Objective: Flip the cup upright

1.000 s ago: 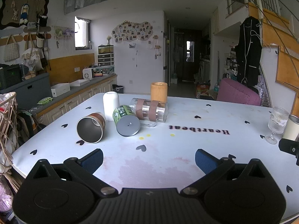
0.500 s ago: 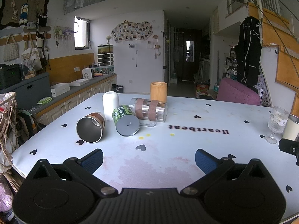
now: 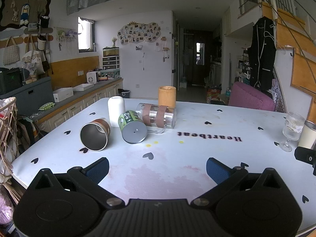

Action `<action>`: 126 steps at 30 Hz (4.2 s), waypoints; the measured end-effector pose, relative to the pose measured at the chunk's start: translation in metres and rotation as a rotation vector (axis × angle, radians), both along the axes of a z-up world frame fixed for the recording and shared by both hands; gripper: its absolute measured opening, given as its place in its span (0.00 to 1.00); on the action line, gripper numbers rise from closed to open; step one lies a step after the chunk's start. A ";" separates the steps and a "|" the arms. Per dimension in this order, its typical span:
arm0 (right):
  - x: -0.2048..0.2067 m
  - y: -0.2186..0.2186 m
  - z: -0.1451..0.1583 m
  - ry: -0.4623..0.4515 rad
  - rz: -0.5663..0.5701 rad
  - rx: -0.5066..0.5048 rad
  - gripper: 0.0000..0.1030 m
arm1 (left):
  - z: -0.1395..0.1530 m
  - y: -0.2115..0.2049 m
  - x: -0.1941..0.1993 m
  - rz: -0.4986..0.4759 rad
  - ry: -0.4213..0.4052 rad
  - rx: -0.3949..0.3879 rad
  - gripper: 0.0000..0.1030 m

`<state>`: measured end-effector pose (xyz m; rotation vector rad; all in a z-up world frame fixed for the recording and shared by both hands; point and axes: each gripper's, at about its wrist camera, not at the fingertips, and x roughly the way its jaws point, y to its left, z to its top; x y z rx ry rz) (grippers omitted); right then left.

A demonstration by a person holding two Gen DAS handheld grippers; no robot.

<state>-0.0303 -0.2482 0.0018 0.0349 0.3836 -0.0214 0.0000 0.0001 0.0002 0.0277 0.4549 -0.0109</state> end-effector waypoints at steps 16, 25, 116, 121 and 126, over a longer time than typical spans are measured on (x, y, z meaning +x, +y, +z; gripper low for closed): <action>-0.001 -0.001 0.000 0.000 0.000 0.000 1.00 | 0.000 0.000 0.000 0.000 0.000 0.000 1.00; -0.001 -0.001 0.000 0.001 -0.001 -0.001 1.00 | 0.000 0.000 0.000 0.000 0.000 -0.001 1.00; 0.035 -0.028 -0.029 0.096 0.076 0.206 1.00 | -0.069 -0.067 0.026 -0.615 0.046 0.110 0.77; 0.083 -0.031 -0.037 0.200 0.073 0.267 1.00 | -0.075 -0.080 0.015 -0.664 0.036 0.149 0.89; 0.122 -0.007 -0.051 0.291 0.118 0.228 1.00 | -0.079 -0.072 0.006 -0.646 0.067 0.141 0.92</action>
